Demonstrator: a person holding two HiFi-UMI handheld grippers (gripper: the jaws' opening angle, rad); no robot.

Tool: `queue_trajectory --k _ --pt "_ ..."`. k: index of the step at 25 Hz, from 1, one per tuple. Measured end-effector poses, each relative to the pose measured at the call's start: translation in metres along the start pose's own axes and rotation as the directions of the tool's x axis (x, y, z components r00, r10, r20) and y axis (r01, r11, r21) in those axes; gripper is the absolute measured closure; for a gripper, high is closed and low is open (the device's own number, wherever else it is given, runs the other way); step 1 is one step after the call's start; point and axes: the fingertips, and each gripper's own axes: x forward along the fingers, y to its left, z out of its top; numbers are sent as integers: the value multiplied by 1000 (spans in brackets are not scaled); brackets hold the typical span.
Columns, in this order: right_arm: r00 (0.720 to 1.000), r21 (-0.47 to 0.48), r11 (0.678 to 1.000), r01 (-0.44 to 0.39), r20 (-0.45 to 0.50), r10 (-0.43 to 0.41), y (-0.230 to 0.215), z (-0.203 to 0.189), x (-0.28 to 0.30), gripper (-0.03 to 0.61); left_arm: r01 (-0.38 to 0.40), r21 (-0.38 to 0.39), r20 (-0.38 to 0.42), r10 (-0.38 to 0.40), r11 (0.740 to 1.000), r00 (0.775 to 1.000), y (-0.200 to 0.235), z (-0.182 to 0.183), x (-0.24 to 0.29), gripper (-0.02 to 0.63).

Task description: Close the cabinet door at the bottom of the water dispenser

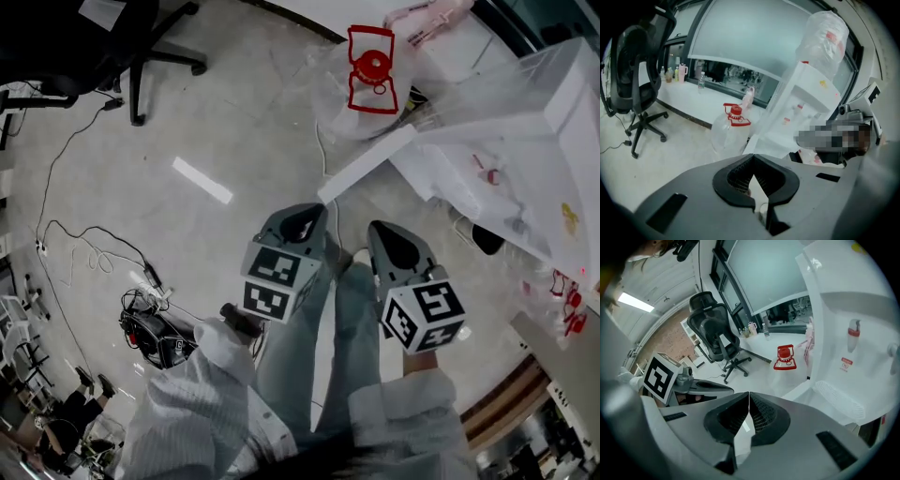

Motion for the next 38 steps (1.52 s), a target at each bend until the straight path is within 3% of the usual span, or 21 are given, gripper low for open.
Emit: queue_trajectory --k 11,21,27,31,38 --pt "991 67 997 28 -134 -19 -28 -83 65 563 8 4 -133 -7 1000 991 29 -64 69 603" --pt "978 106 993 59 -203 -37 -44 -115 99 563 31 32 -228 -23 999 973 48 -99 106 601" --pt "970 138 988 69 -242 -34 -45 -134 104 564 26 73 -241 -8 997 970 57 -105 121 600" --pt "968 134 988 76 -247 -41 -45 -138 101 563 74 79 -274 -49 994 961 62 -111 130 501" --pt "968 157 981 110 -240 -70 -44 -142 95 563 152 111 -349 -105 982 931 61 -120 143 457"
